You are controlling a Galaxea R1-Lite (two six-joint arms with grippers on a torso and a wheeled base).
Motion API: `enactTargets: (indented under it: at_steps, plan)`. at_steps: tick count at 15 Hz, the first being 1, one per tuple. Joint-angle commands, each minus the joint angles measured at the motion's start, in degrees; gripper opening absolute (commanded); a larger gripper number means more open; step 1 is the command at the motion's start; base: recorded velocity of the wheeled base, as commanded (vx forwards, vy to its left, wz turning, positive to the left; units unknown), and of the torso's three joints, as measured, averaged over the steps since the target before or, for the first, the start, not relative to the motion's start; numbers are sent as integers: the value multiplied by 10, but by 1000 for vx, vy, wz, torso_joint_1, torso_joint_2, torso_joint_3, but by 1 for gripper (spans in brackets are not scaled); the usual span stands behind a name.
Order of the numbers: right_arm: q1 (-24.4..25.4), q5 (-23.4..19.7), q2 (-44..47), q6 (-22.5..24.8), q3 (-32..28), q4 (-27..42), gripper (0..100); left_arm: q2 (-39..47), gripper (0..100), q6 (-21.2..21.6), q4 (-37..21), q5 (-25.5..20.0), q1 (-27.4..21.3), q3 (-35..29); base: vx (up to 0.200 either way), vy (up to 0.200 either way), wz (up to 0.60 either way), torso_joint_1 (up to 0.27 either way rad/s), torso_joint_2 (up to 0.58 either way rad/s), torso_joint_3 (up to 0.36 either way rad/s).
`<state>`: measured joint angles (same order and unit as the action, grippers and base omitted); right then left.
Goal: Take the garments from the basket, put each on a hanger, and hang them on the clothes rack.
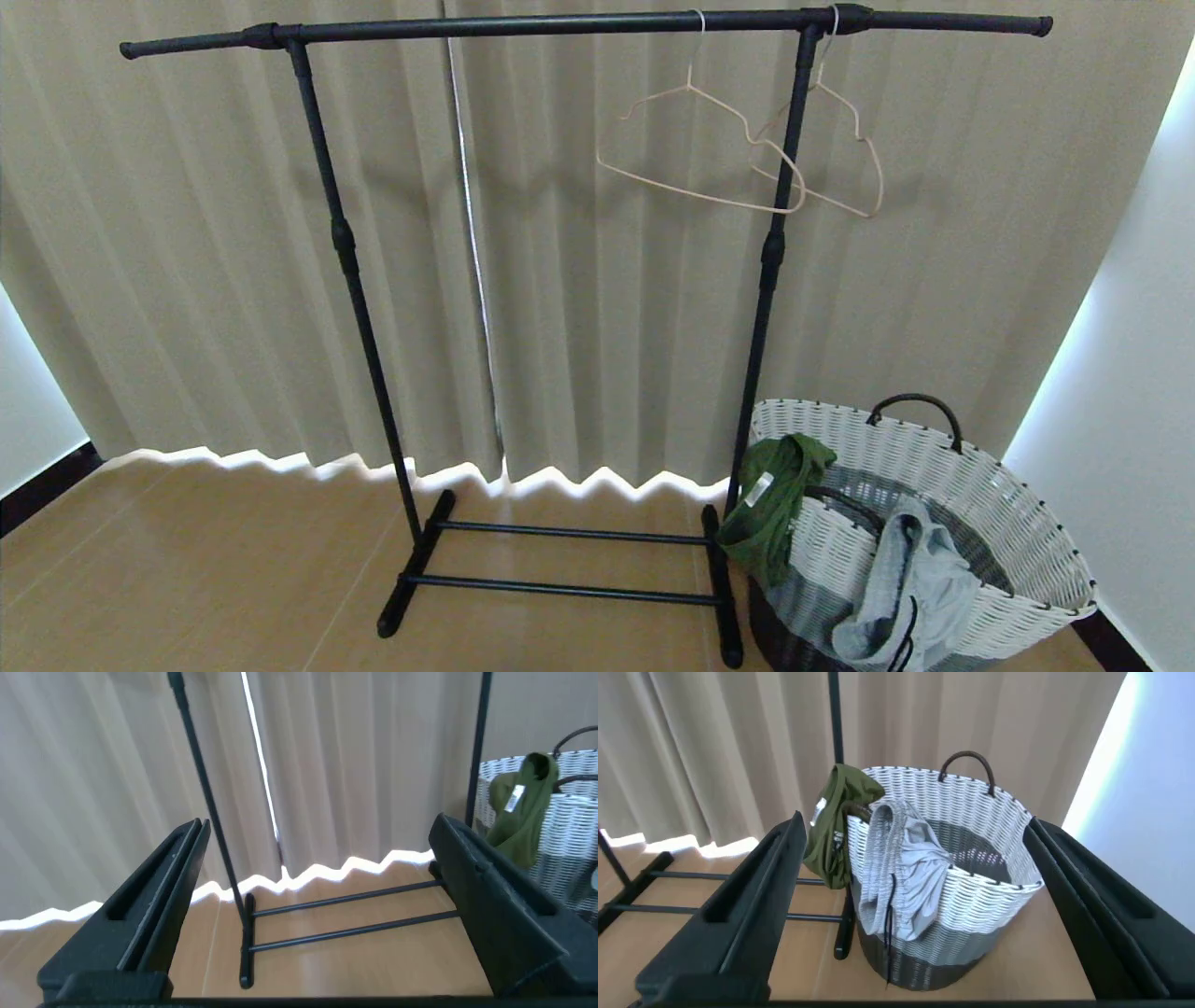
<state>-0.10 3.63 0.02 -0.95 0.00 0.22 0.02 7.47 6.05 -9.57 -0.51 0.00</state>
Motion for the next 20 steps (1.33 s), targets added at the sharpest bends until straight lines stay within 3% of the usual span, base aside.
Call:
enactTargets:
  at_steps: [1,13,16,18,20]
  plan:
    - [0,0,0,0,0,0,100,0,100,0,0,1,0,0,200,0,0,-2,-2,7]
    - [1,0,0,3,0,0,100,0,100,0,0,2,0,0,200,0,0,3,3,2]
    - [0,3,0,5,0,0,100,0,100,0,0,1,0,0,0,0,0,0,0,0]
    - [4,-2,14,55,-42,19,100,0,100,0,0,1,0,0,0,0,0,0,0,0]
    - [21,-1,83,106,-120,90,100,0,100,-1,0,1,0,0,0,0,0,0,0,0]
